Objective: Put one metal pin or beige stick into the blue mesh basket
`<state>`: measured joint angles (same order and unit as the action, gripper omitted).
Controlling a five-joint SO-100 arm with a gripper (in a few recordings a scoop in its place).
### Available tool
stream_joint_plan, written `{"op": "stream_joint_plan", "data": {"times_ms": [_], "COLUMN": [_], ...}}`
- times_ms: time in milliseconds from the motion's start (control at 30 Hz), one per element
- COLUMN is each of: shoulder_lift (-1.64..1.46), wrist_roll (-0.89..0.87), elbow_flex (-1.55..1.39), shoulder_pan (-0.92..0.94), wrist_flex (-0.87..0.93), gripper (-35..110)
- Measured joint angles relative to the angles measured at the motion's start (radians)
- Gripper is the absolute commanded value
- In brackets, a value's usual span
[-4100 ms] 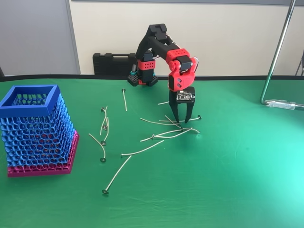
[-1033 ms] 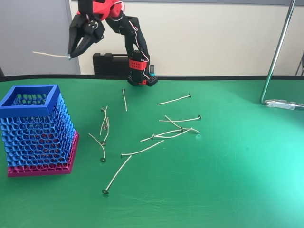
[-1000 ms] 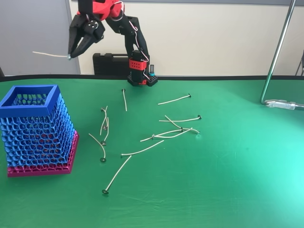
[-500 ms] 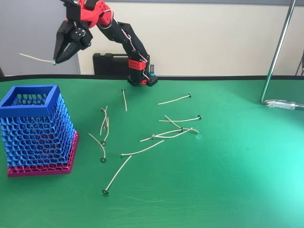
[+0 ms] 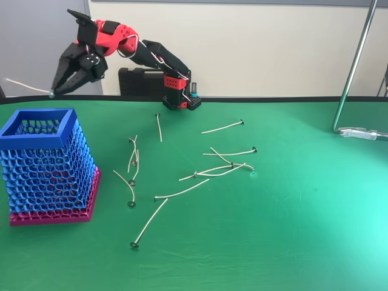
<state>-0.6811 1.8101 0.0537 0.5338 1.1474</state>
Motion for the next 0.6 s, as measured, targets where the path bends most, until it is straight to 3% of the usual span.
{"op": "stream_joint_plan", "data": {"times_ms": [200,600], "shoulder_lift": [0.040,0.086], "wrist_roll": [0.034,0.084], "elbow_flex": [0.000,-0.049], "shoulder_pan": [0.008,0.034], "wrist_flex": [-0.155,-0.284], "gripper": [0,1]}}
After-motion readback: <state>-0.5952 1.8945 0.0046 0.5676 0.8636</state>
